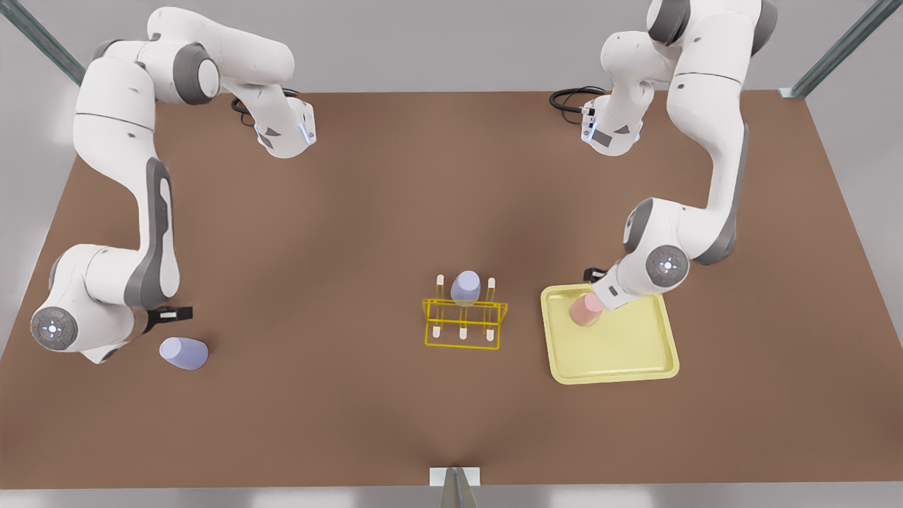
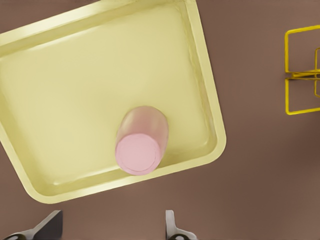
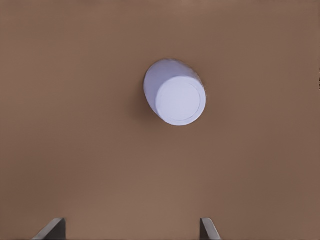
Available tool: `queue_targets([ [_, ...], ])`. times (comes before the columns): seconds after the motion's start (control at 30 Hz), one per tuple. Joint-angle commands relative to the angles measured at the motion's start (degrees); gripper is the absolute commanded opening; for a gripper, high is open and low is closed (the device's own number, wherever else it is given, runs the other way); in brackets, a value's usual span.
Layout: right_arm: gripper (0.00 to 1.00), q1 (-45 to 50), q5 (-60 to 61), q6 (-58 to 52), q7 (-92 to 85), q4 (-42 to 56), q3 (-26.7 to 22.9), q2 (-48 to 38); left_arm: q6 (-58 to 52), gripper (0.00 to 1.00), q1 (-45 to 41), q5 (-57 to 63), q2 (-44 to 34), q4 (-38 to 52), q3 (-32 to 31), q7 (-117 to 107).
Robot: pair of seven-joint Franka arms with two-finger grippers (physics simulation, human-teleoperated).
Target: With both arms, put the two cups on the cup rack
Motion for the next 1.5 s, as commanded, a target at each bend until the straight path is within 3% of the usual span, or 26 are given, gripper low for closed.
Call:
queue_targets([
  [0.0,1.0,-0.6,2.4,12.2,-14.9,0.1,0.0,0.5,12.3,1.0,0.0,-0.1,0.0,-0.8,0.0,-10.7],
  [0.17,1.0,-2.3,5.3,20.4,-35.0,-0.8,0.0,2.1,15.2,1.0,-1.5,0.0,2.3,-1.6,0.0,-20.0],
  [0.5,1.0,-2.5,6.1,22.9,-34.5,-4.0,-1.3,5.8,16.0,1.0,-1.4,0.1,5.6,-2.5,1.0,-19.6],
  [0.87,1.0,-1.8,6.1,22.0,-2.2,-3.9,-2.1,7.8,20.2,1.0,-1.4,0.1,8.2,-3.9,1.0,-18.9],
  [1.27,1.0,-1.0,5.9,22.0,1.4,-2.1,-3.4,10.9,22.4,1.0,-1.4,0.1,9.4,-6.4,1.0,-18.9],
  [1.33,1.0,-0.9,6.0,22.1,1.4,-1.8,-3.3,11.4,23.1,0.89,-1.4,0.0,9.4,-6.4,1.0,-19.0],
  [1.47,1.0,-0.9,5.9,22.6,1.2,-1.4,-3.3,11.9,23.1,0.89,-1.4,0.0,9.5,-6.4,1.0,-19.0],
])
